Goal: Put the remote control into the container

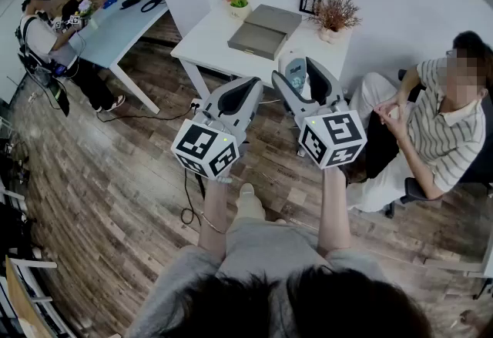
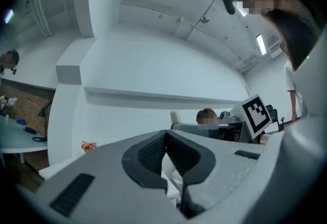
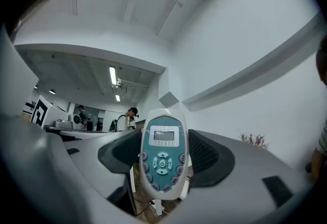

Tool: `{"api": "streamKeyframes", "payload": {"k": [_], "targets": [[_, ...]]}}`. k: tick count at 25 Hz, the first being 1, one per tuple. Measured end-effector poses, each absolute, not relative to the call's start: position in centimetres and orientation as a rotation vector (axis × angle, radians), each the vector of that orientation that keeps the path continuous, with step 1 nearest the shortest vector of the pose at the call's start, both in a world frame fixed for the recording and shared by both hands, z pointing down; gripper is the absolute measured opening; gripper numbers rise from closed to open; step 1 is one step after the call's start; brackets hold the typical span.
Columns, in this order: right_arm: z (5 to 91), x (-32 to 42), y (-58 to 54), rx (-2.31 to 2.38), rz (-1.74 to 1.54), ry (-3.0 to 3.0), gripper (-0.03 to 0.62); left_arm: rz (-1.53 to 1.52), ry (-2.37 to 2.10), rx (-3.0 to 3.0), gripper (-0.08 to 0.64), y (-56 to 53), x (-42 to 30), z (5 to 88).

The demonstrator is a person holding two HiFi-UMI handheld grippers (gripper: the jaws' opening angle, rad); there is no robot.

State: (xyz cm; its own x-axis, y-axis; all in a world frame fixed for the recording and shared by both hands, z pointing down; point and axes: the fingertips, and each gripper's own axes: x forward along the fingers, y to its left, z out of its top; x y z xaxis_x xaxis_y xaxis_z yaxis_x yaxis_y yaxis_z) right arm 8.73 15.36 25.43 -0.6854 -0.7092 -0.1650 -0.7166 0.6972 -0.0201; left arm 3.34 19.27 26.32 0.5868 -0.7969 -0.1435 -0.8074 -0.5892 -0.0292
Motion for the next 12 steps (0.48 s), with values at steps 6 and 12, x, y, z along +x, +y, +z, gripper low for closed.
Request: {"api": "streamKeyframes", "payload": {"k": [6, 12], "targets": [[25.76, 8.64, 14.75, -1.158, 0.078, 2.751, 0.287, 0.164, 1.374, -2.711, 0.003, 18.69, 3.47, 26.54], [25.98, 8.46, 15.06, -1.163, 0.076, 2.763, 0.287, 0.163, 1.372, -2.717, 0.003, 19.03, 3.56, 26.55]]}}
